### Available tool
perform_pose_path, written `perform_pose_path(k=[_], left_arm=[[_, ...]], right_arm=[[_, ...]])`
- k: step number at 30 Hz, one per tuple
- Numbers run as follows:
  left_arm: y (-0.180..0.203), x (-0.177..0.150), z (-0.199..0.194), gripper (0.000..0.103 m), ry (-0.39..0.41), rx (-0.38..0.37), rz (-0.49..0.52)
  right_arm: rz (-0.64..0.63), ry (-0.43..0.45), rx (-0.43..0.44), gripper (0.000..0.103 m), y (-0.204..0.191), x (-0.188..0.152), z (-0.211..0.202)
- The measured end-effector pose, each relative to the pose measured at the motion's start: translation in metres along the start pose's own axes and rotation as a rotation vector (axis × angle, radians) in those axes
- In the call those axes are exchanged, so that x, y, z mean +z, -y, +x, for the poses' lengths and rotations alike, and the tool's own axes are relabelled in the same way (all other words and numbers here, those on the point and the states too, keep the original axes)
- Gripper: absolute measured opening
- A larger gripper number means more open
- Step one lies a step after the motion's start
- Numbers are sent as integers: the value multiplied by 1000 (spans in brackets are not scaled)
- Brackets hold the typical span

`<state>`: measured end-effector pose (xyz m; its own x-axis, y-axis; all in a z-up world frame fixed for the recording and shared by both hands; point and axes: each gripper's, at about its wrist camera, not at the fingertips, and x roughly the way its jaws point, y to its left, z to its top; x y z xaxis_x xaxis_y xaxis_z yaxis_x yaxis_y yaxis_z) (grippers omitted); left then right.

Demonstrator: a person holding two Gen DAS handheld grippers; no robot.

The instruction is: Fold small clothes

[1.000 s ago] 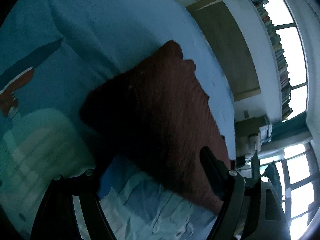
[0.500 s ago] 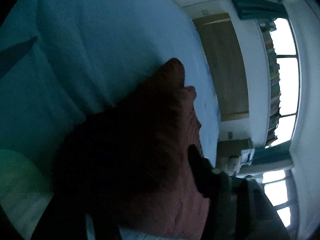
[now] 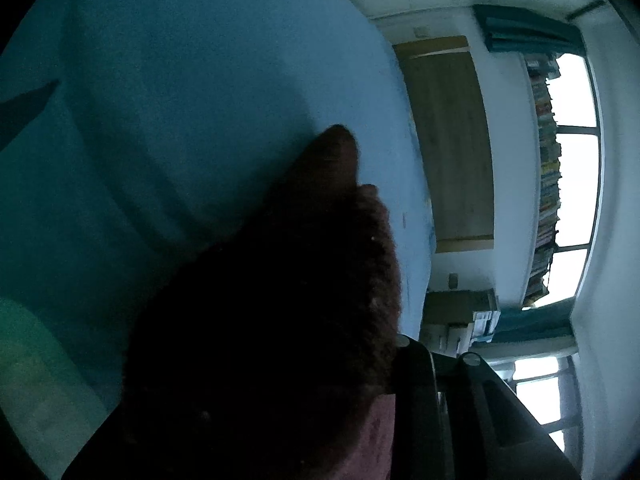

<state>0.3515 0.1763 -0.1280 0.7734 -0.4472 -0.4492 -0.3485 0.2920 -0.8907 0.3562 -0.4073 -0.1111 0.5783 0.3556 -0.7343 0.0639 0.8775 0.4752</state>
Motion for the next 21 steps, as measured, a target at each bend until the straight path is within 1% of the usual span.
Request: perform_pose_path(k=[3, 11, 16, 21], left_arm=[[20, -1, 4, 24, -4, 16, 44], [70, -20, 17, 24, -12, 27, 104], [101, -34, 30, 24, -34, 4, 114], [141, -54, 51, 24, -80, -47, 135]], right_arm=[[9, 4, 2, 80, 5, -1, -4], [47, 29, 26, 80, 18, -2, -16], [52, 59, 37, 80, 24, 1, -28], [68, 90, 39, 80, 35, 3, -44]])
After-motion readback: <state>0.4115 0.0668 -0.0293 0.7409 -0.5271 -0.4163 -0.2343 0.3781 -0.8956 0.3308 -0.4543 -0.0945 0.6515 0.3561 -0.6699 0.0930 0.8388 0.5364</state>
